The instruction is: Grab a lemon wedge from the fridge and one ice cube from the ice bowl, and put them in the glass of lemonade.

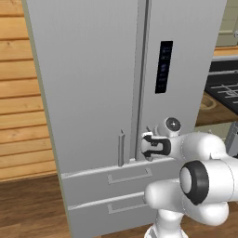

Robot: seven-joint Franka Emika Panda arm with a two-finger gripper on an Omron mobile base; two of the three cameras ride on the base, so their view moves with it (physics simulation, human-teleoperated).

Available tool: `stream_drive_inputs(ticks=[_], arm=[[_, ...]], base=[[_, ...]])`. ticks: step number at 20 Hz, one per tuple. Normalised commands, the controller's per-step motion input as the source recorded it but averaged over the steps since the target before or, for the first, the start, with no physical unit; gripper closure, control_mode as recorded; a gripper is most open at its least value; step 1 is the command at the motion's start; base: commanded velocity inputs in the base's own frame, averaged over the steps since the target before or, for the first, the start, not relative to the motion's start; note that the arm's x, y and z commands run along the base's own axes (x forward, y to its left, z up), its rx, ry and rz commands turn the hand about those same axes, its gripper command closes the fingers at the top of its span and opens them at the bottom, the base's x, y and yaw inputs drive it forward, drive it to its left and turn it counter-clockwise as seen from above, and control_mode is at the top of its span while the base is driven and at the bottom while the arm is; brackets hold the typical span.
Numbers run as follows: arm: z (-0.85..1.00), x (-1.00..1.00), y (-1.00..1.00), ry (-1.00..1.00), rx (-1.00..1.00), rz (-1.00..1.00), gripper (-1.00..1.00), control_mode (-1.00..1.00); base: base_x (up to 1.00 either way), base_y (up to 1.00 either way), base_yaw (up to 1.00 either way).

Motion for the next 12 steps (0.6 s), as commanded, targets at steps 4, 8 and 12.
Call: stream_drive_inputs(ticks=[4, 8, 12], arm=[[0.00, 0.17, 0.11, 0.14, 0.00, 0.00, 1.00, -1.00], [0.00, 0.18, 0.01, 0.04, -0.01, 0.00, 1.00, -1.00], [0.00, 0.01, -0.44, -0.01, -0.02, -0.04, 1.00, -1.00]], base=[[0.00, 0.00, 0.00], [0.00, 0.00, 0.00], [0.00, 0.00, 0.00]])
